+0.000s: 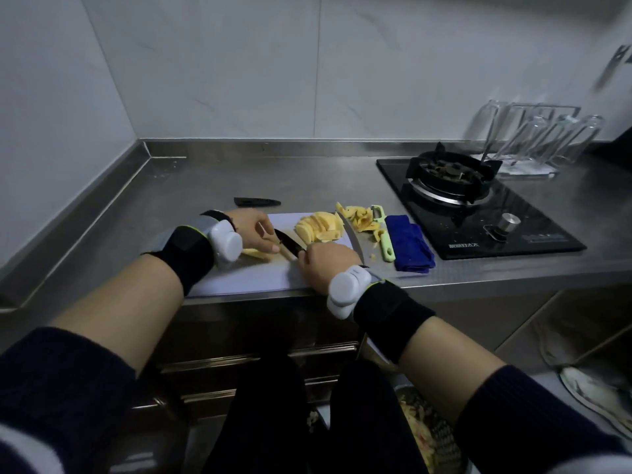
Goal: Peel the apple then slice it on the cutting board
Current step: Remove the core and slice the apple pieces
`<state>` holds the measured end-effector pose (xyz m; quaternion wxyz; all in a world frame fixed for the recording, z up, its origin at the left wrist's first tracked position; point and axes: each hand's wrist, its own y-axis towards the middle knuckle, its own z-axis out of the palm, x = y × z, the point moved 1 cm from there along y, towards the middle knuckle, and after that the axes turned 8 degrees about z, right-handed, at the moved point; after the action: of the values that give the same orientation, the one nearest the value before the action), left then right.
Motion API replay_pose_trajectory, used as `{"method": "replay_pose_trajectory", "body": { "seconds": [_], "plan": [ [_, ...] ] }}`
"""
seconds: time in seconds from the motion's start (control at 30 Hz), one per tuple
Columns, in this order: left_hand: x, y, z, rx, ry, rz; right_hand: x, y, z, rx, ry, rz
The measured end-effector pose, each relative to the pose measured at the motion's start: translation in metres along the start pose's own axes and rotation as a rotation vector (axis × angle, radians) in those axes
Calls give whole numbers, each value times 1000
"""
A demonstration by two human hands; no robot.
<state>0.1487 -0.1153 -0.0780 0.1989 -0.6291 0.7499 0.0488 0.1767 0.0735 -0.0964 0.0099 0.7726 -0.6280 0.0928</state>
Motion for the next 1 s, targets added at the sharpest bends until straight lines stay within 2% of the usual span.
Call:
{"method": "replay_pose_trajectory", "body": {
  "seconds": [0.2, 0.53, 0.83, 1.0],
  "plan": [
    [6, -4, 7, 49, 197, 15, 17, 5, 10, 51, -105, 93],
    [-6, -9, 10, -54, 84, -20, 3, -19, 3, 95, -135, 209],
    [-18, -8, 15, -38, 126, -49, -31, -32, -3, 59, -155, 289],
    [-20, -6, 9, -28, 84, -94, -56, -32, -10, 63, -271, 369]
  ]
}}
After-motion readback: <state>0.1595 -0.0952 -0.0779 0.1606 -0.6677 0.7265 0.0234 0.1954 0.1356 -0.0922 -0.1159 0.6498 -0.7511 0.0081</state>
